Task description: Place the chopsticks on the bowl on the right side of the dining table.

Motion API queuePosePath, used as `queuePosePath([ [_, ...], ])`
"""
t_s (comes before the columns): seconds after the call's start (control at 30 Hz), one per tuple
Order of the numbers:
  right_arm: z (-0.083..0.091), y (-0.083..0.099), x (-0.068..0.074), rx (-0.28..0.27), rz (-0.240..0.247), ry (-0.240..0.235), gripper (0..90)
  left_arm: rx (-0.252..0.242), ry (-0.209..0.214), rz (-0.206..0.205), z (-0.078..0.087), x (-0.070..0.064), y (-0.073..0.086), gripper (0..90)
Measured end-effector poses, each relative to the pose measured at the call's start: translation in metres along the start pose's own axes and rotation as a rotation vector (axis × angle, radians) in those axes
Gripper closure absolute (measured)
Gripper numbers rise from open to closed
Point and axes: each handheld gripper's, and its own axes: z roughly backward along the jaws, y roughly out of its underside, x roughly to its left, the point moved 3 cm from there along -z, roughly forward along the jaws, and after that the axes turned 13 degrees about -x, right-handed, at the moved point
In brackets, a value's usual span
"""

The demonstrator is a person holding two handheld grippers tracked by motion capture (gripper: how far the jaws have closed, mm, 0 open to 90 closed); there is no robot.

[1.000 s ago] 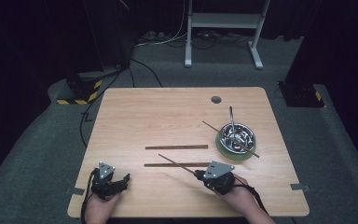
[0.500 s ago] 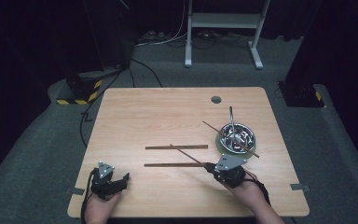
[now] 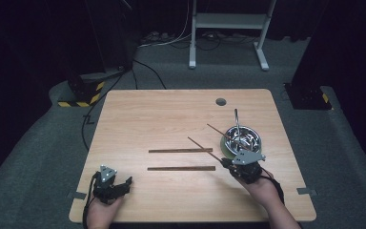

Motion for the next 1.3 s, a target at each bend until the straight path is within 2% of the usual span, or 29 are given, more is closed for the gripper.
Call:
queuePosePath([
  [0.07,0.001,0.001,-0.002,0.005,-0.017,0.009,83.7,-0.001,-0.001,0.000,0.000,0.000,0.000,23.1],
  [0.13,0.002,0.002,-0.006,0.000,-0.004,0.013,83.7,-0.001,0.000,0.000,0.000,0.000,0.000,23.2],
  [0.23,0.004,0.003,-0.010,0.003,-0.017,0.030,83.7,-0.001,0.000,-0.001,0.000,0.000,0.000,23.2],
  [0.47,0.003,0.003,-0.022,0.016,0.020,0.059,83.7,-0.001,-0.001,0.000,0.000,0.000,0.000,23.6],
  [0.53,0.003,-0.001,-0.025,0.013,0.006,0.064,83.7,-0.003,-0.001,0.000,0.000,0.000,0.000,24.0],
  [0.6,0.004,-0.002,-0.028,0.019,0.032,0.072,83.7,0.001,-0.002,-0.006,0.000,0.000,0.000,24.7],
  [0.7,0.007,-0.002,-0.031,0.015,0.021,0.072,83.7,0.000,-0.003,-0.005,0.001,0.000,0.000,25.6],
  [1.0,0.011,0.001,-0.050,0.061,0.006,0.111,83.7,-0.001,0.000,-0.007,0.001,0.000,0.000,26.3],
  [1.3,0.003,-0.001,-0.067,0.117,-0.017,0.116,83.7,-0.003,0.004,-0.003,0.001,-0.001,0.000,26.6],
])
